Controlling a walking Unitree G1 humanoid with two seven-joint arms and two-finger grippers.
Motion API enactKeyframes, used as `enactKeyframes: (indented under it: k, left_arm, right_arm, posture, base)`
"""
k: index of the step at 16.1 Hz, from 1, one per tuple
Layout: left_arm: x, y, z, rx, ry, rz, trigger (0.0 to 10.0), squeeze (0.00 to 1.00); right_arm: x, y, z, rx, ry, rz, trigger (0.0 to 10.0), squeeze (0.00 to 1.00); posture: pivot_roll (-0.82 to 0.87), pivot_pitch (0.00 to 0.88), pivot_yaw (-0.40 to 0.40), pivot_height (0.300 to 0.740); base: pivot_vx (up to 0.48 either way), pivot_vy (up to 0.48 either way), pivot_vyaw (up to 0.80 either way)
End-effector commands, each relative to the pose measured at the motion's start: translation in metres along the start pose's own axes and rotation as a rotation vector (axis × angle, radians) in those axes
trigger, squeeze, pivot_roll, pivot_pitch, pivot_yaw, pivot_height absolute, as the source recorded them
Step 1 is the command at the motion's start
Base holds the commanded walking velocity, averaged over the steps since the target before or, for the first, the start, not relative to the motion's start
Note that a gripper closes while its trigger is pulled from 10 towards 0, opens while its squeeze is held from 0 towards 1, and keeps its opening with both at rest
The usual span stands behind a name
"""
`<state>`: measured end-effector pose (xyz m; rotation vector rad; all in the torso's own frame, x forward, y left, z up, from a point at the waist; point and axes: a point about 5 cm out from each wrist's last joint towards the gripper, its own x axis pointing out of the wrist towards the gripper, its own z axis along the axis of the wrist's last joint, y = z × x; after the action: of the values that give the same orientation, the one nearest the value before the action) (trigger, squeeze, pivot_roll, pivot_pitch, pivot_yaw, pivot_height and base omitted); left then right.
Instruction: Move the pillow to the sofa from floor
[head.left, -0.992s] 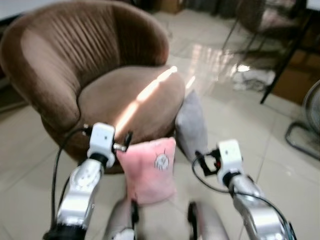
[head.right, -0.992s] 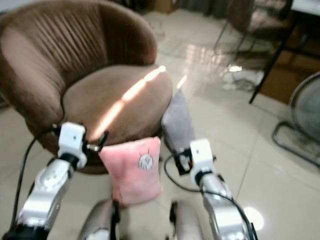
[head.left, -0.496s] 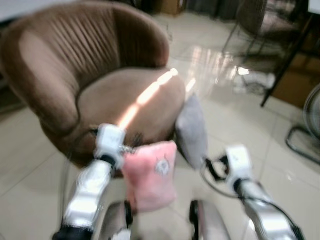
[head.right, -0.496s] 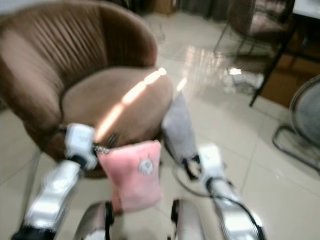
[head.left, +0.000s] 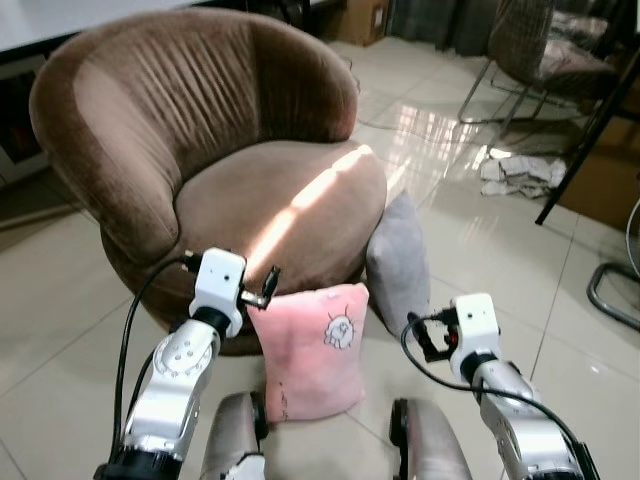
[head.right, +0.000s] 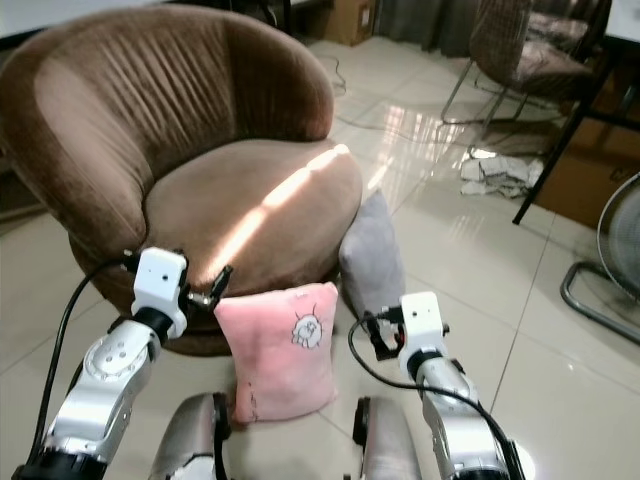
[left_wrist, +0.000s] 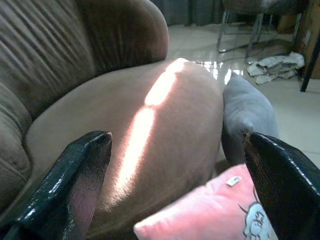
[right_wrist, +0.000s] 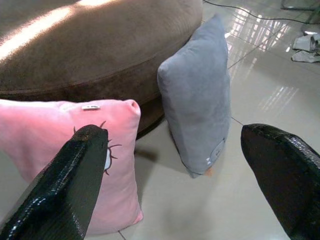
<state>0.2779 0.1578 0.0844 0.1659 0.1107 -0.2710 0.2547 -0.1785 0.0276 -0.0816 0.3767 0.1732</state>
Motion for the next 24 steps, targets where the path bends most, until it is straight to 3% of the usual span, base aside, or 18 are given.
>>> enactKeyframes:
  k: [1, 8, 14, 18, 21, 24]
  left_arm:
    - [0.001, 0.0, 0.0, 0.004, 0.012, -0.012, 10.0, 0.0]
    - [0.003, -0.001, 0.003, -0.001, 0.002, -0.005, 10.0, 0.0]
    - [0.003, -0.001, 0.004, -0.011, -0.002, -0.002, 10.0, 0.0]
    - [0.002, 0.001, 0.004, -0.015, -0.003, 0.008, 10.0, 0.0]
    - [0.002, 0.002, 0.003, -0.014, -0.001, 0.01, 10.0, 0.0]
    - [0.002, 0.0, 0.001, -0.012, 0.012, -0.014, 10.0, 0.0]
  right_arm:
    - [0.0, 0.0, 0.002, 0.005, -0.015, -0.005, 10.0, 0.0]
    - [-0.004, 0.002, 0.011, -0.025, -0.037, -0.015, 10.0, 0.0]
    - [-0.011, 0.004, 0.019, -0.014, -0.053, -0.016, 10.0, 0.0]
    - [-0.015, 0.008, 0.024, -0.096, -0.045, 0.025, 10.0, 0.0]
    - [-0.014, 0.009, 0.024, -0.004, -0.046, -0.005, 10.0, 0.0]
    - [-0.015, 0.009, 0.027, -0.04, -0.046, -0.008, 10.0, 0.0]
  posture:
    - [-0.06, 0.022, 0.02, 0.546]
    - [-0.06, 0.032, 0.014, 0.541]
    - [-0.06, 0.035, 0.015, 0.541]
    - [-0.06, 0.036, 0.006, 0.541]
    - [-0.05, 0.039, 0.005, 0.541]
    - [-0.06, 0.045, 0.008, 0.541]
  base:
    - [0.0, 0.0, 0.0]
    - [0.0, 0.0, 0.0]
    - [0.249, 0.0, 0.0]
    - [0.241, 0.0, 0.2]
    - [0.16, 0.0, 0.27]
    - [0.0, 0.0, 0.0]
